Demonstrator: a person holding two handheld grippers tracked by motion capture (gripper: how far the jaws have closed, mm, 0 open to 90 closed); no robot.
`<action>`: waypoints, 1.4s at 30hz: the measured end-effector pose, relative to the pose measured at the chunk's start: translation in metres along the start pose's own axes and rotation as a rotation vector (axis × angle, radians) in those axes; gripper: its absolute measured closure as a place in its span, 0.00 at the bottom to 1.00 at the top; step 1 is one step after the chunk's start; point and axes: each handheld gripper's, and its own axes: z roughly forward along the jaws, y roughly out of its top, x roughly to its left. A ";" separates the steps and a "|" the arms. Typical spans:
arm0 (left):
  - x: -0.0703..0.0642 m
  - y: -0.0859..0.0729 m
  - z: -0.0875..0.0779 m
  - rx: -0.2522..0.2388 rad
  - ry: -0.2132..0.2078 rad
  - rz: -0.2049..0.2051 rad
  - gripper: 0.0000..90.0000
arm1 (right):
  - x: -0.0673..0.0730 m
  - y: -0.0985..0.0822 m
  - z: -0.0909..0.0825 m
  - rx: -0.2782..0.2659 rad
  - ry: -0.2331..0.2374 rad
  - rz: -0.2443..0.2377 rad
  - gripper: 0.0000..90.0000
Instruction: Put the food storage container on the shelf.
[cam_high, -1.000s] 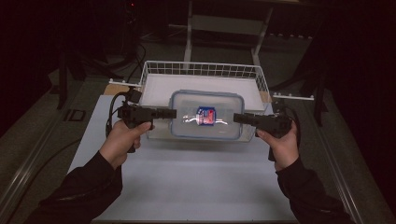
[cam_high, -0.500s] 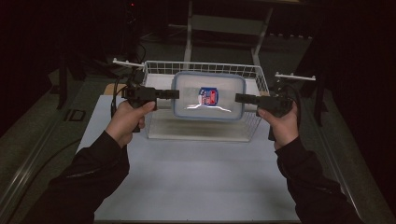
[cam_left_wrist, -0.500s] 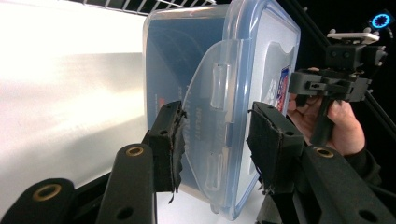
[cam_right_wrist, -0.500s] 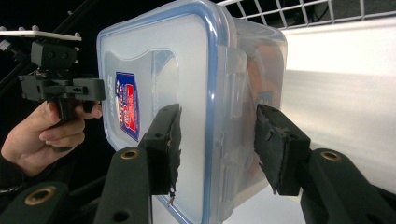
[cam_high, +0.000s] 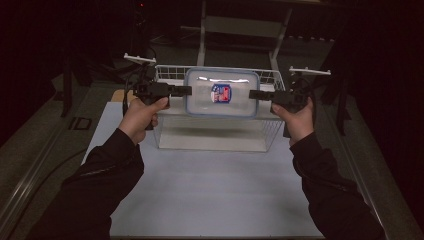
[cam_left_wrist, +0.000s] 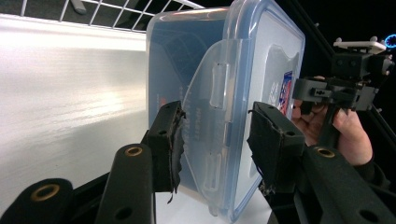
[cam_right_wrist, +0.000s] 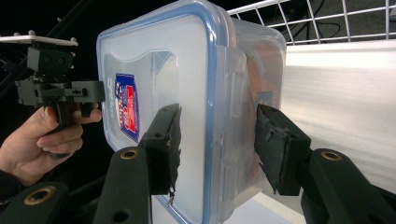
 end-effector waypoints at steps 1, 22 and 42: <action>0.001 0.000 0.000 -0.006 -0.002 -0.004 0.61 | 0.000 0.001 0.001 0.000 -0.001 0.001 0.57; 0.018 0.012 0.018 -0.028 0.028 -0.080 0.51 | -0.004 0.015 0.020 0.017 -0.121 -0.011 0.55; 0.006 0.020 0.010 -0.162 0.186 0.089 0.33 | 0.006 0.015 0.012 -0.043 -0.165 -0.076 0.46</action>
